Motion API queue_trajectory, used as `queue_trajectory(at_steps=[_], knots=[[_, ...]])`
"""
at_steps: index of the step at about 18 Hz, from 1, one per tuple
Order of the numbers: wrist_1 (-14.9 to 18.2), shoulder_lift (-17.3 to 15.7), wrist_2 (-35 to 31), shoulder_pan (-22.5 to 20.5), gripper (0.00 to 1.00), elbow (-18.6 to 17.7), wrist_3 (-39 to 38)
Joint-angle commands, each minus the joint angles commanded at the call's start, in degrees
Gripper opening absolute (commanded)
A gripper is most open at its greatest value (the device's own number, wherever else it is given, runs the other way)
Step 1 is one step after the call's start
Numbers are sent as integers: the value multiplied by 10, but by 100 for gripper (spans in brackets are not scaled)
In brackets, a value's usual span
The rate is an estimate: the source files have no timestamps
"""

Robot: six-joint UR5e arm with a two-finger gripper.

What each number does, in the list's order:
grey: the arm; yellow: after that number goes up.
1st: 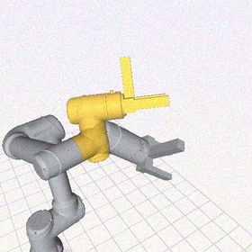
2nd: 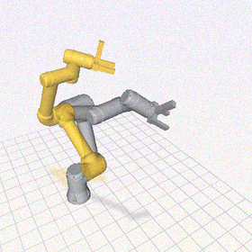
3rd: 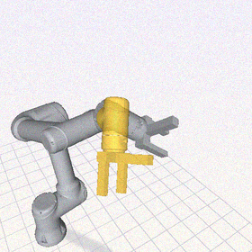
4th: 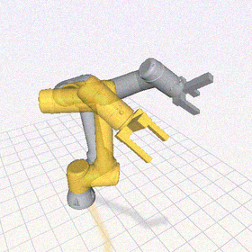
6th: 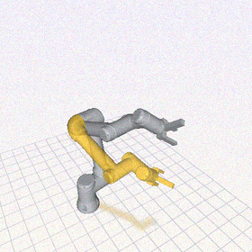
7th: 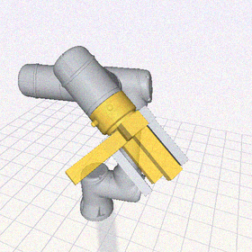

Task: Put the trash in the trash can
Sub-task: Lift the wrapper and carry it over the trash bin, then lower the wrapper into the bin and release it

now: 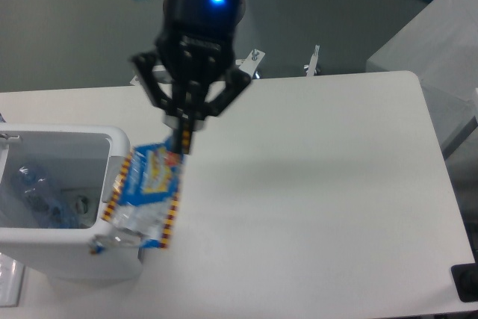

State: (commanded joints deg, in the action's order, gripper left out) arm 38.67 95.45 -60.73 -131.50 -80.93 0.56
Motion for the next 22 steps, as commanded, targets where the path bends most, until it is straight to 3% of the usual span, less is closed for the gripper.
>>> queue_trajectory(at_steps=[4,14,22], knots=[[0,-12,0,34,17,-47,172],[0,-4,0,71,14,-48,211],[0,33,0,96,14,-45,252]])
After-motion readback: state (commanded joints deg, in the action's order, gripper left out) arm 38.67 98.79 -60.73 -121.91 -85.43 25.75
